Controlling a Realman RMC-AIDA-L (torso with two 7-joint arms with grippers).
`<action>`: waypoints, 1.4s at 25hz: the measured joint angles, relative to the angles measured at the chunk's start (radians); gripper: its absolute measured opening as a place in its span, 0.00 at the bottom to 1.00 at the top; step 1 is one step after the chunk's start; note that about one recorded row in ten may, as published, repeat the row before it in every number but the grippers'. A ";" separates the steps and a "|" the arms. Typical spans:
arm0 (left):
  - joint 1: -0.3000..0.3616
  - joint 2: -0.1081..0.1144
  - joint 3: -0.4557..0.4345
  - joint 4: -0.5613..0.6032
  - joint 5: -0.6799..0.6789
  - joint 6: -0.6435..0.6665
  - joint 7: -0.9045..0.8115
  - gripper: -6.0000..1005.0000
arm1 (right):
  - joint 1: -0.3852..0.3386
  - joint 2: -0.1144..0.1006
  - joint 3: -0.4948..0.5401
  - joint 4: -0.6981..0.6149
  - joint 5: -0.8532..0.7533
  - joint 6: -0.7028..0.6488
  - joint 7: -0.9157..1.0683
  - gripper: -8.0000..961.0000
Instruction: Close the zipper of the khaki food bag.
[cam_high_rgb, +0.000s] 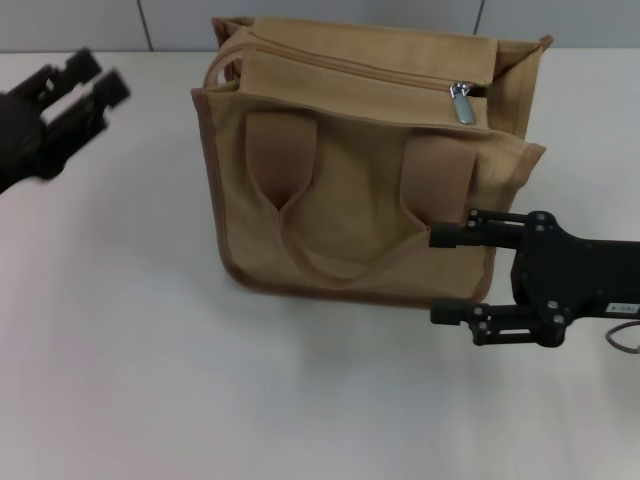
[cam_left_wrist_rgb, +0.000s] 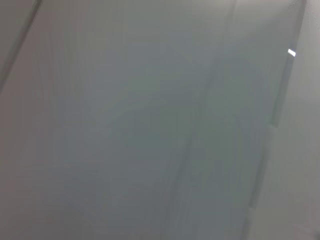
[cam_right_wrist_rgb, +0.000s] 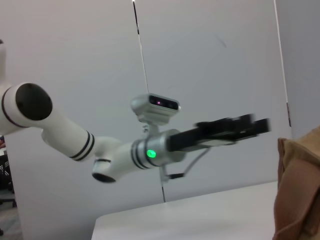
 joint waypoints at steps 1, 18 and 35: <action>0.010 0.020 0.045 0.009 0.000 0.039 -0.009 0.46 | 0.005 0.000 0.000 0.006 0.000 0.004 -0.002 0.79; 0.026 -0.001 0.472 0.046 0.133 0.114 0.130 0.81 | 0.025 0.015 -0.085 0.082 0.002 0.083 -0.052 0.79; 0.025 -0.009 0.476 0.045 0.132 0.106 0.145 0.82 | 0.028 0.014 -0.102 0.078 -0.001 0.083 -0.054 0.79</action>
